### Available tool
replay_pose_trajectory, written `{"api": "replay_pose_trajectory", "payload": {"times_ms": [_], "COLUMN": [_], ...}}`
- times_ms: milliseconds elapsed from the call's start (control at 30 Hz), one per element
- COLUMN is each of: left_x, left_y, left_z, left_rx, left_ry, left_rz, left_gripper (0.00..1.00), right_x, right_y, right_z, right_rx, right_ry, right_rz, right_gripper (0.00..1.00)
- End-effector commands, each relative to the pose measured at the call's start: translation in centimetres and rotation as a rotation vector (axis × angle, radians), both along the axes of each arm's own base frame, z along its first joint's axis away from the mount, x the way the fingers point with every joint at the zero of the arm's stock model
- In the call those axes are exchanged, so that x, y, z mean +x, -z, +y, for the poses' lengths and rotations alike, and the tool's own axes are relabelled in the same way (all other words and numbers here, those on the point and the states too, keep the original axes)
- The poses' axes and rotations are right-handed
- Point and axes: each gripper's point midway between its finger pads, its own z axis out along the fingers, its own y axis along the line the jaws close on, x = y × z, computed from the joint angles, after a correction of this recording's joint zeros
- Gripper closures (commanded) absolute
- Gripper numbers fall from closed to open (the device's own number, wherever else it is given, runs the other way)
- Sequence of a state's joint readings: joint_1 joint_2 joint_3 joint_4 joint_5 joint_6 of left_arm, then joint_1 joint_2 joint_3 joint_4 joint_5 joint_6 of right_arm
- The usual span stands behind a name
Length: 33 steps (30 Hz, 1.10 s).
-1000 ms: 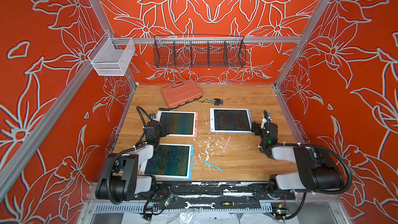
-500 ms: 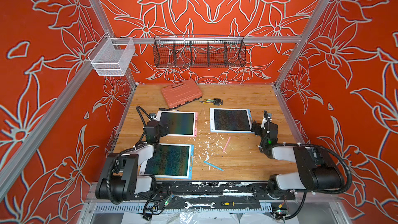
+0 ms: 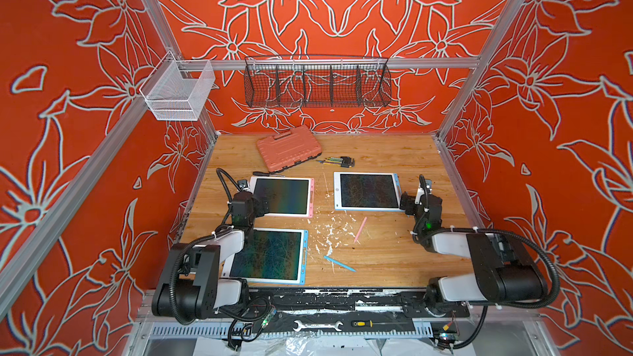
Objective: Place the stylus back onto the writing tablet
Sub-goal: Move the writing tablet to the center of the board.
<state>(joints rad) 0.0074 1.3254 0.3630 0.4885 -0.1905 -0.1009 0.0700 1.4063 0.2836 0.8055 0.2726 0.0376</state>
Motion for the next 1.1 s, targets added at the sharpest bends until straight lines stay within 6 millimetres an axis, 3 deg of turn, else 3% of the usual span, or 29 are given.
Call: {"api": "replay_pose_trajectory", "payload": {"times_ms": [0, 767, 1067], "left_x": [0.9, 0.8, 1.1], "left_y": [-1.2, -1.2, -2.9], "left_z": [0.4, 0.4, 0.1], "left_rx": [0.015, 0.015, 0.012], "left_ry": [-0.011, -0.011, 0.014], "left_rz": [-0.038, -0.039, -0.003], "left_gripper": [0.03, 0.03, 0.03], "right_x": [0.8, 0.7, 0.1], "right_y": [-1.2, -1.2, -2.6], "right_z": [0.1, 0.1, 0.1], "right_rx": [-0.013, -0.013, -0.012], "right_ry": [0.001, 0.003, -0.004], "right_rz": [-0.037, -0.039, -0.060], "right_gripper": [0.03, 0.03, 0.03]}}
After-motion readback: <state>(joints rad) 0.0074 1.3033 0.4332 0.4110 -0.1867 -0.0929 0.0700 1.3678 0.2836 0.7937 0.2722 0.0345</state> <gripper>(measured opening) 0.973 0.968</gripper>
